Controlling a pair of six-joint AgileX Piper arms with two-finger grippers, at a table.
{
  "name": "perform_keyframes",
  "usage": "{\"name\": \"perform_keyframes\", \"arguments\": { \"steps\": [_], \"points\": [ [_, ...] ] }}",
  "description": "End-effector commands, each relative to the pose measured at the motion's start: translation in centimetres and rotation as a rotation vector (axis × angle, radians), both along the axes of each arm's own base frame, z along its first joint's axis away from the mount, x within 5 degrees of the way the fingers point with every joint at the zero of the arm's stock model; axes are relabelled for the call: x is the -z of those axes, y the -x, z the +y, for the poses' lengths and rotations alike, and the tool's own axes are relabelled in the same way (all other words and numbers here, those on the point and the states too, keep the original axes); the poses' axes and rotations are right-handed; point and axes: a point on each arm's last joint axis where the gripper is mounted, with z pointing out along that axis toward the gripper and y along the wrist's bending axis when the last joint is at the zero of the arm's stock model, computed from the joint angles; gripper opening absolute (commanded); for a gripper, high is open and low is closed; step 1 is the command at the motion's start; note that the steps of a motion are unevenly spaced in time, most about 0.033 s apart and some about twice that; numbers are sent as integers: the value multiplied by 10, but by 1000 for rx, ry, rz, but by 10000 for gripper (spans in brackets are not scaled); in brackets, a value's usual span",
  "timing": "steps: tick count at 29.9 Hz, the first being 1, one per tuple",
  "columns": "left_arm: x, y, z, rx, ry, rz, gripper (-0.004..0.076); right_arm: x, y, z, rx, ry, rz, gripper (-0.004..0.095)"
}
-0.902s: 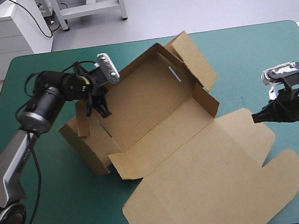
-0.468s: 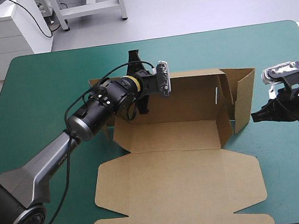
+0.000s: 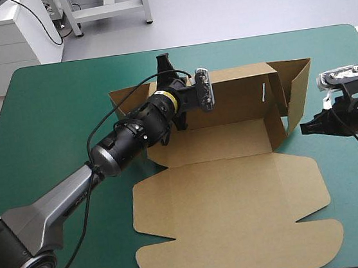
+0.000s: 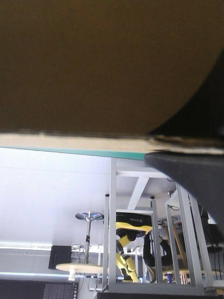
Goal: Fold the box
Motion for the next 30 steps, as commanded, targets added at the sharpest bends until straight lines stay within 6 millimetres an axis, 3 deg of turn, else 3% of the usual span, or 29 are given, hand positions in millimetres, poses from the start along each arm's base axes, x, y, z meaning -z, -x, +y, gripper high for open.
{"name": "perform_keyframes", "arguments": {
  "steps": [1, 7, 15, 25, 30],
  "points": [
    [-28, 18, -6, 43, 72, -135, -8, -20, -1, -1, 49, -21, -139, -15],
    [-1, 36, -21, 92, -5, -190, -8, -24, -4, -3, 83, -29, -192, -15],
    [28, 39, -19, 108, -64, -186, -8, -35, -16, -8, 146, -36, -353, -15],
    [46, 36, -19, 98, -130, -186, -8, -54, -80, -20, 128, -12, -374, -15],
    [45, 36, -19, 98, -129, -187, -8, -51, -115, -26, 107, -19, -327, -15]
  ]
}}
